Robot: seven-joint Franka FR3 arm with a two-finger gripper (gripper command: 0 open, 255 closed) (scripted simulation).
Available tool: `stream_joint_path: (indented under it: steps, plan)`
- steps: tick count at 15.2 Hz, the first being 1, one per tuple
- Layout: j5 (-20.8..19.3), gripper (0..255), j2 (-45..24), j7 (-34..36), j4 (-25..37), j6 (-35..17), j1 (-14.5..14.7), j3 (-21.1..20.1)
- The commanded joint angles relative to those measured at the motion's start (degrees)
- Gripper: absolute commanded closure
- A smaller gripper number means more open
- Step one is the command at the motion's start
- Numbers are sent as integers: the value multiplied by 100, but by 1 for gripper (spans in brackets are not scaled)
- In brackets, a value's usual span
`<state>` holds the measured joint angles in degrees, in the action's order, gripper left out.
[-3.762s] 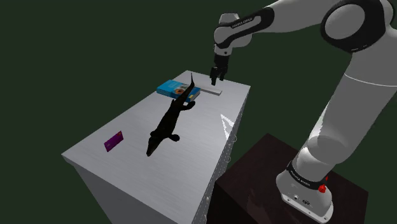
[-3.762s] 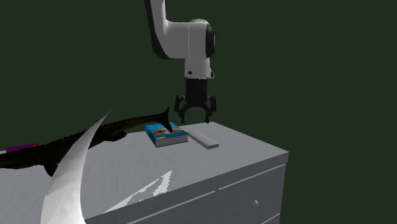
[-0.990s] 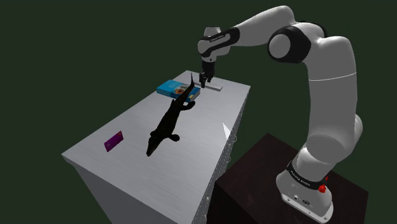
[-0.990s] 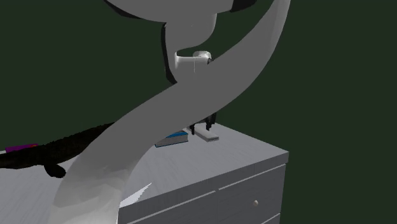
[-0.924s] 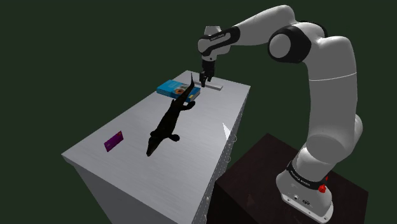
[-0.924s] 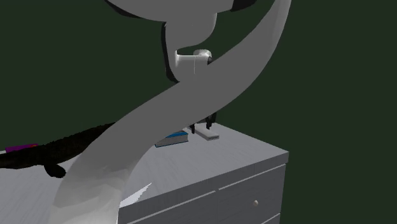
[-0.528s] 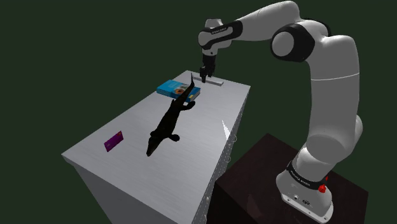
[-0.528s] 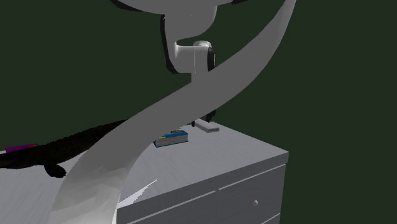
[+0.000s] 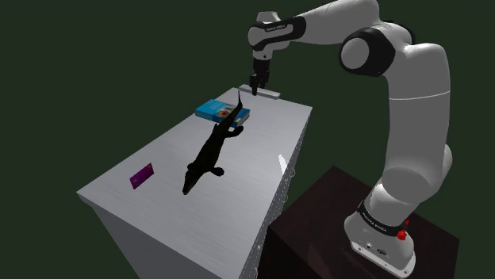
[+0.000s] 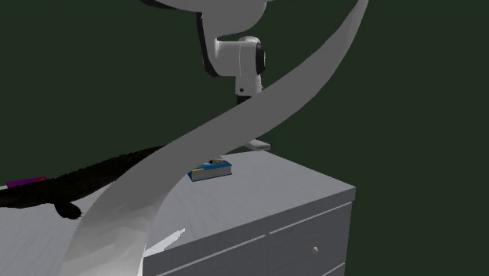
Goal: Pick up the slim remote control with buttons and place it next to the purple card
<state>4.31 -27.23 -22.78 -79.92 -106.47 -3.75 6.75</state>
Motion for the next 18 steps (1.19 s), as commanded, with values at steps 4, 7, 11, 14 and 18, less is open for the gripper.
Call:
stream_joint_path:
  steps: [4, 7, 11, 14, 18]
  plan:
    - [-76, 255, 488, 311, -585, -108, 260, -63]
    - [-140, 255, 880, 638, -1160, -302, 506, -151]
    - [-214, 255, 1320, 1100, -1786, -502, 817, -299]
    - [-257, 255, 1594, 1462, -2165, -616, 1043, -430]
    - [-298, 255, 1889, 1961, -2563, -730, 1336, -626]
